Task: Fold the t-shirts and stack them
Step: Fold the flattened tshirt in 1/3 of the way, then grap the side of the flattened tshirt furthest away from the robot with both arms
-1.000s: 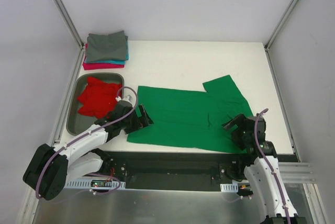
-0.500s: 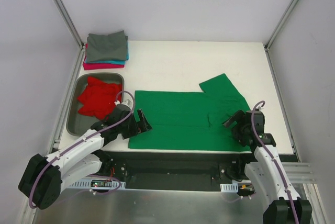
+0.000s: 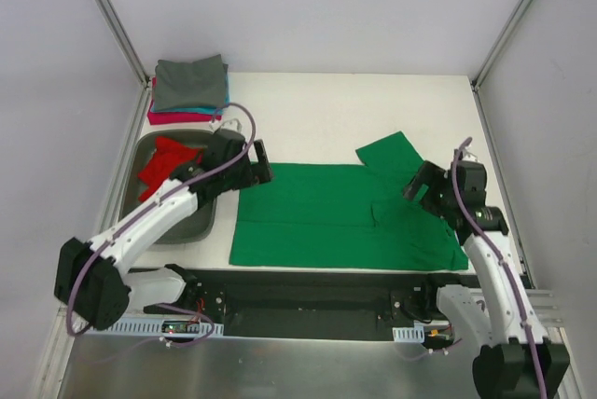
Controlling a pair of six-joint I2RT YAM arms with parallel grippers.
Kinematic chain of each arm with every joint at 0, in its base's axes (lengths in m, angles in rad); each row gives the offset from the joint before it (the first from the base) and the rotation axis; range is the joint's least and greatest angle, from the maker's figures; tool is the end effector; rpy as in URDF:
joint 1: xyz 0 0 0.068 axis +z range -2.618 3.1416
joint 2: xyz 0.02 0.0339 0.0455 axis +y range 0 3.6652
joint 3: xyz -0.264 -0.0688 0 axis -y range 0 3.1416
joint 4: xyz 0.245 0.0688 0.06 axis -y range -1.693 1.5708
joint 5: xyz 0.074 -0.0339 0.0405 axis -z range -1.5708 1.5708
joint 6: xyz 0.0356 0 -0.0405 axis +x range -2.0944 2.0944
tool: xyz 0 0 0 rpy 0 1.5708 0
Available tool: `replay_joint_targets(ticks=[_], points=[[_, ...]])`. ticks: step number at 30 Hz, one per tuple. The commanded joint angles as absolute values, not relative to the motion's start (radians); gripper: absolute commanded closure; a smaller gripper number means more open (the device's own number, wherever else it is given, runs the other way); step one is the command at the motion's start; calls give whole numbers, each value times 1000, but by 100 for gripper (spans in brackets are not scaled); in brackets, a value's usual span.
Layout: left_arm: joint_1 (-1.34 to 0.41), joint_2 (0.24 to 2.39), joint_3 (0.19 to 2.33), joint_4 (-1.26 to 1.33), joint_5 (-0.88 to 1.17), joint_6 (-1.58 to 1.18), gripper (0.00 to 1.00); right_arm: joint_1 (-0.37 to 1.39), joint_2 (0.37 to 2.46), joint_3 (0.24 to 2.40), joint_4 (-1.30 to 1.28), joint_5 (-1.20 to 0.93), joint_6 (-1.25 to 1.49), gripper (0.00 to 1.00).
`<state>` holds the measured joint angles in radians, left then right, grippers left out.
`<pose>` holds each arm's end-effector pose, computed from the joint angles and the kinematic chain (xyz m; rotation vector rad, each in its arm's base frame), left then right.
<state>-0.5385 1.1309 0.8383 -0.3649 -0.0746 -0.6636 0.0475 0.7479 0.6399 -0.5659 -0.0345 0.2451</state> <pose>0.2127 -0.1240 0.2722 -0.1849 2.2807 -0.5652 0.1619 0.0089 0.2579 0.2035 2.2424 0.1963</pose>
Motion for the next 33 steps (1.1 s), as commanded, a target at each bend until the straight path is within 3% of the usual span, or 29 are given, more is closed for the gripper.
replay_joint_targets(ticks=[1,9,13,21,28,30,33], points=[[-465,1326,1033,-449,-170,-549,1,40,967,785,-420,-29,83,4],[-354,1690,1316,-486,-121,-479,1,21,1553,1314,-469,-89,8,4],[-334,1798,1380,-502,-132,-477,14,21,1782,1547,-574,-61,-49,4],[-310,1928,1431,-511,-147,-503,41,21,2025,1792,-603,28,-89,4],[-290,1970,1428,-511,-123,-529,49,25,2129,1856,-578,34,-92,4],[-287,1973,1416,-509,-121,-537,58,26,2149,1871,-574,35,-89,4],[-287,1980,1404,-509,-117,-545,62,28,2178,1893,-578,38,-80,4]])
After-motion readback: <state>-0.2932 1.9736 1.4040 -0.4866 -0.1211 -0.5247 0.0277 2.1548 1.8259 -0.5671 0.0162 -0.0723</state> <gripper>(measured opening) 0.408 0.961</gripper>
